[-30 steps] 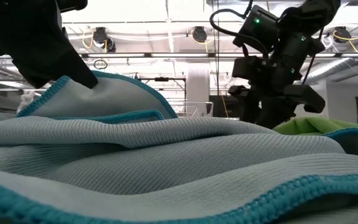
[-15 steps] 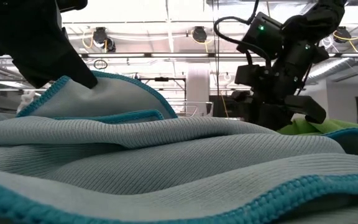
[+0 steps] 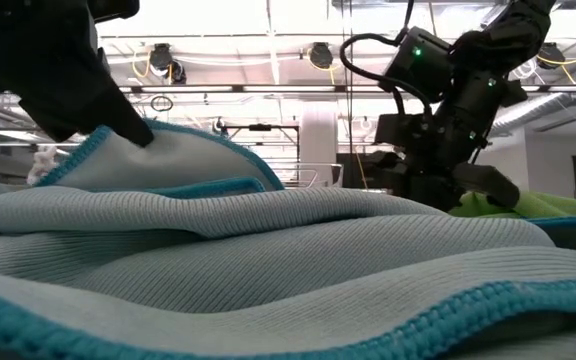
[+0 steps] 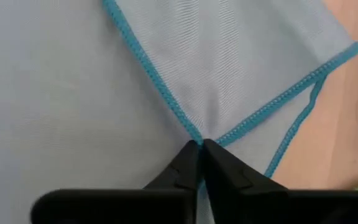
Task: Fold microfiber towels
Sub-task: Fold the right blue towel
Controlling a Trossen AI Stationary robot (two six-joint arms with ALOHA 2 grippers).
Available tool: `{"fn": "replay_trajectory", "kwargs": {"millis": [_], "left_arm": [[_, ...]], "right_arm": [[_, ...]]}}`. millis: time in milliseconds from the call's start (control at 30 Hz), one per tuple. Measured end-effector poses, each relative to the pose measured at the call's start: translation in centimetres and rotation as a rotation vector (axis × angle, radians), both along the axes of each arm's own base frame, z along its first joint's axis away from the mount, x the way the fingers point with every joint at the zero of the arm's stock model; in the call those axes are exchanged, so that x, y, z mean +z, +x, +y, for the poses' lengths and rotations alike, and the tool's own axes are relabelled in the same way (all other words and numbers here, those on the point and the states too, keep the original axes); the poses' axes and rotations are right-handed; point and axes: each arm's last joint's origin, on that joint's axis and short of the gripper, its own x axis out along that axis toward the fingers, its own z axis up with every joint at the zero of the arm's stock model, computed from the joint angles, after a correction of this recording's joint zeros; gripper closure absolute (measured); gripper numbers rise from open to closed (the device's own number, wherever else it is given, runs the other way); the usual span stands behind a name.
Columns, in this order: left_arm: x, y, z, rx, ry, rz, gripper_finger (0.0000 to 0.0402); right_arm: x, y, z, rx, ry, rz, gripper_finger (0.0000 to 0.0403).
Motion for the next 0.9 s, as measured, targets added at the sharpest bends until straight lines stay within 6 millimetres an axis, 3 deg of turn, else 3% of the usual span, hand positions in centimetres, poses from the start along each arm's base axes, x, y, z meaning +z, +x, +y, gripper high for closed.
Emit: {"fn": "replay_trajectory", "kwargs": {"millis": [233,533,733,900], "left_arm": [[-0.2,-0.4,1.2,0.028,0.132,0.063,0.0395],[2.2,0.5,5.9,0.024,0.386,0.12,0.0394],[3.6,1.0,9.8,0.043,0.481,0.186,0.0393],[3.8,1.4,11.7,0.055,0.39,0.213,0.0398]], "right_arm": [[2.5,-0.8,0.0,-0.066,0.046,-0.022,0.0393],[4.9,-2.3,0.1,-0.231,0.127,-0.046,0.0394],[4.3,-1.3,0.3,-0.29,0.176,-0.089,0.0381],[2.7,-0.8,0.3,-0.296,0.163,-0.035,0.0379]]}}
